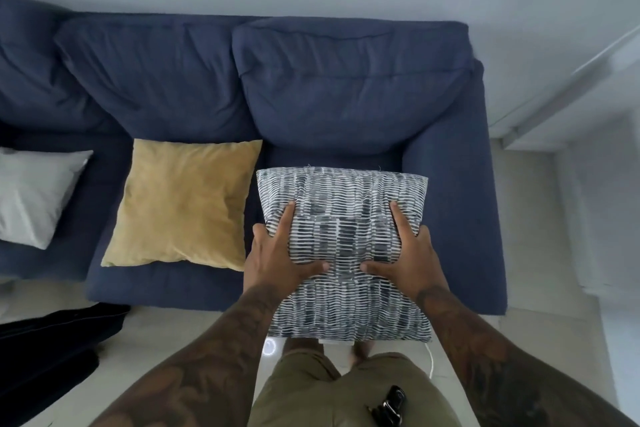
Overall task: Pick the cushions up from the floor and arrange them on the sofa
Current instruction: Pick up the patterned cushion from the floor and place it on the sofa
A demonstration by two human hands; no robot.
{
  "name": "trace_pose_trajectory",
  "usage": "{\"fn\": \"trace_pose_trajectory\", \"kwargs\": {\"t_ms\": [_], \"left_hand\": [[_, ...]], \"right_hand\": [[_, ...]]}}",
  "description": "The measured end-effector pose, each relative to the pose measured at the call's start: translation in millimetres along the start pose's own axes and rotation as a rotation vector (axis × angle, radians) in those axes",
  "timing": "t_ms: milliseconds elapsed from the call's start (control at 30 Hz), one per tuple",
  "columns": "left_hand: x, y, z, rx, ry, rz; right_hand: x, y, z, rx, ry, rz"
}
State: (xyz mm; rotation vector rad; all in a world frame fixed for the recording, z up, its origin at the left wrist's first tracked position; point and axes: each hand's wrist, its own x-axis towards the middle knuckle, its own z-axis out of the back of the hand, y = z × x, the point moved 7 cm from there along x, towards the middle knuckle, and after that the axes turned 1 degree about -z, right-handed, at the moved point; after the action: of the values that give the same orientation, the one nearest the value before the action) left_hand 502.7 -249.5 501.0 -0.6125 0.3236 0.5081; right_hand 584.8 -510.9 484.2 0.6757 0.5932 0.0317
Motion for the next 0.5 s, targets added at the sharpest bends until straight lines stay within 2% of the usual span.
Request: {"fn": "trace_pose_trajectory", "kwargs": {"t_ms": [233,500], "left_hand": [[85.9,22.4,-18.2,0.044,0.098,-0.020],[165.3,77.6,-87.2,0.027,0.149,0.022]], "right_hand": [[61.6,-7.0,-30.0,0.041,-0.018,-0.098],[150.6,-46.2,-99.9,0.062,0.050,-0.150]]}}
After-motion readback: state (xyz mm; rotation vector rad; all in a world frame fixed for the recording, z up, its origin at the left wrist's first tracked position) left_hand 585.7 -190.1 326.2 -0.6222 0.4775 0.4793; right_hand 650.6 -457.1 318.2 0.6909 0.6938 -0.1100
